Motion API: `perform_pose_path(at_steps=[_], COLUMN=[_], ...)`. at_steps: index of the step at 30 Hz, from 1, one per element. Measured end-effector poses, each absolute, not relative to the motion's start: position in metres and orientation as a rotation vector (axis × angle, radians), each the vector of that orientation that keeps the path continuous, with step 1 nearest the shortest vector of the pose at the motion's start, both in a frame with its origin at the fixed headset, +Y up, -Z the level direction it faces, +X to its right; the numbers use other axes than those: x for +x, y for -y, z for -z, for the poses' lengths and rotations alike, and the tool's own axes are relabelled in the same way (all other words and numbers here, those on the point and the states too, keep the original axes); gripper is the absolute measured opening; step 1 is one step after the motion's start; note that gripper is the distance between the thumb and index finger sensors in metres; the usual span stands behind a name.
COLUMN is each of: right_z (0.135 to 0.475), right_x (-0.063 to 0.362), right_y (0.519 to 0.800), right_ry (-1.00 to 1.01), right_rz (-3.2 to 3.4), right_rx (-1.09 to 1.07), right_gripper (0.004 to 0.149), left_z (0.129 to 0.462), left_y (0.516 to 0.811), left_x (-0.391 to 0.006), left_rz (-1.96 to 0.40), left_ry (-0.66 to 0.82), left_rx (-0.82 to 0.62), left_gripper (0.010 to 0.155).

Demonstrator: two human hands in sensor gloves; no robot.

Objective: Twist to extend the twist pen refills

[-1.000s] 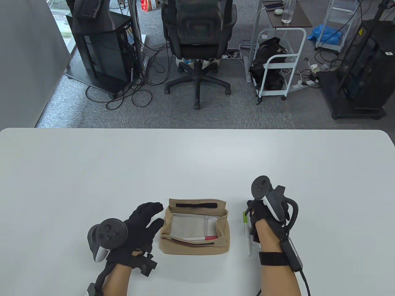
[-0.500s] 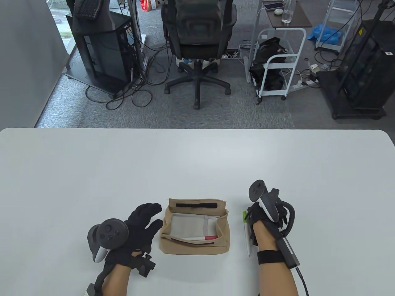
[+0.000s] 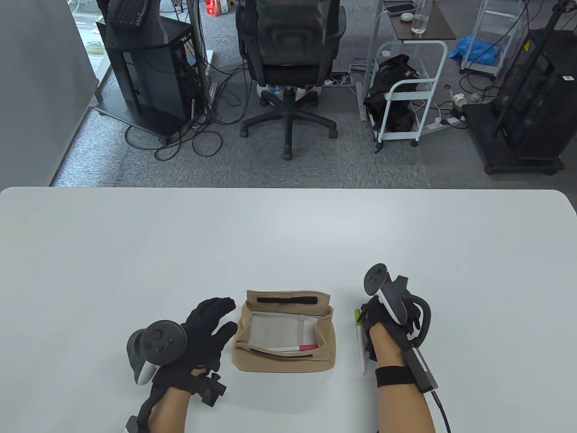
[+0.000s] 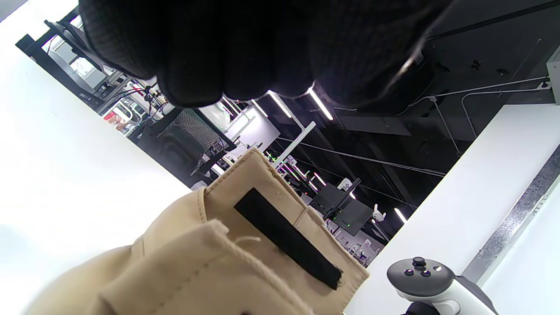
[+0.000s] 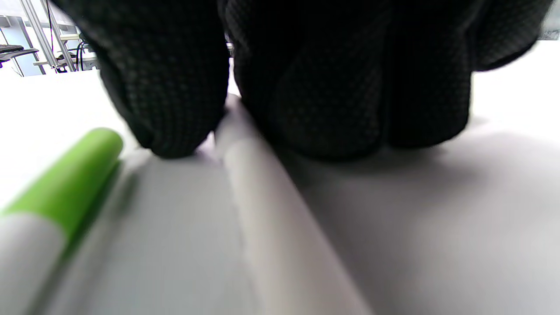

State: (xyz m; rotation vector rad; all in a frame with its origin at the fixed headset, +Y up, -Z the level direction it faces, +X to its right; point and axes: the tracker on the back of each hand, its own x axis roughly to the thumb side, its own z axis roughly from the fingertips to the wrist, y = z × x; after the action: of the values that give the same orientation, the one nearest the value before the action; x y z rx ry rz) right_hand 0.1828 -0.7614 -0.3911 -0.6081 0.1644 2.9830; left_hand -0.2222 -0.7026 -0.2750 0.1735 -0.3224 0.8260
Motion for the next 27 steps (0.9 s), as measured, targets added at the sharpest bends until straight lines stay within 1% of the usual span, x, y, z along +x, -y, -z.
perform_pose_path(at_steps=[5, 8, 10, 13, 15, 17, 19, 21, 24, 26, 27], right_z=[0.391, 0.391, 0.389, 0.382, 0.376, 0.368, 0.362, 0.355, 0.352, 0.355, 0.356], right_x=[0.183, 0.186, 0.189, 0.192, 0.191, 0.185, 0.177, 0.163, 0.142, 0.125, 0.122], right_y=[0.761, 0.759, 0.750, 0.723, 0.702, 0.678, 0.661, 0.645, 0.639, 0.647, 0.651], right_ry=[-0.173, -0.206, -0.173, -0.021, 0.067, 0.144, 0.200, 0.203, 0.115, -0.004, -0.038], right_rz=[-2.979, -2.947, -2.920, -2.864, -2.810, -2.741, -2.706, -2.680, -2.614, -2.587, -2.592], right_rx=[-0.616, -0.629, -0.648, -0.646, -0.606, -0.524, -0.439, -0.291, -0.075, 0.080, 0.092], right_gripper=[0.055, 0.058, 0.058, 0.060, 0.063, 0.063, 0.063, 0.063, 0.064, 0.065, 0.065], left_z=[0.275, 0.274, 0.274, 0.274, 0.273, 0.272, 0.271, 0.270, 0.269, 0.268, 0.268], left_y=[0.703, 0.703, 0.703, 0.703, 0.703, 0.704, 0.704, 0.704, 0.703, 0.701, 0.700], left_x=[-0.221, -0.221, -0.221, -0.219, -0.217, -0.214, -0.211, -0.208, -0.203, -0.197, -0.195], left_rz=[-0.815, -0.814, -0.816, -0.812, -0.801, -0.794, -0.786, -0.772, -0.739, -0.710, -0.701], left_ry=[0.329, 0.331, 0.332, 0.338, 0.345, 0.353, 0.361, 0.369, 0.385, 0.398, 0.402], left_rx=[0.168, 0.170, 0.170, 0.170, 0.168, 0.165, 0.164, 0.166, 0.163, 0.168, 0.172], left_gripper=[0.063, 0.063, 0.063, 0.063, 0.063, 0.062, 0.062, 0.062, 0.061, 0.059, 0.057])
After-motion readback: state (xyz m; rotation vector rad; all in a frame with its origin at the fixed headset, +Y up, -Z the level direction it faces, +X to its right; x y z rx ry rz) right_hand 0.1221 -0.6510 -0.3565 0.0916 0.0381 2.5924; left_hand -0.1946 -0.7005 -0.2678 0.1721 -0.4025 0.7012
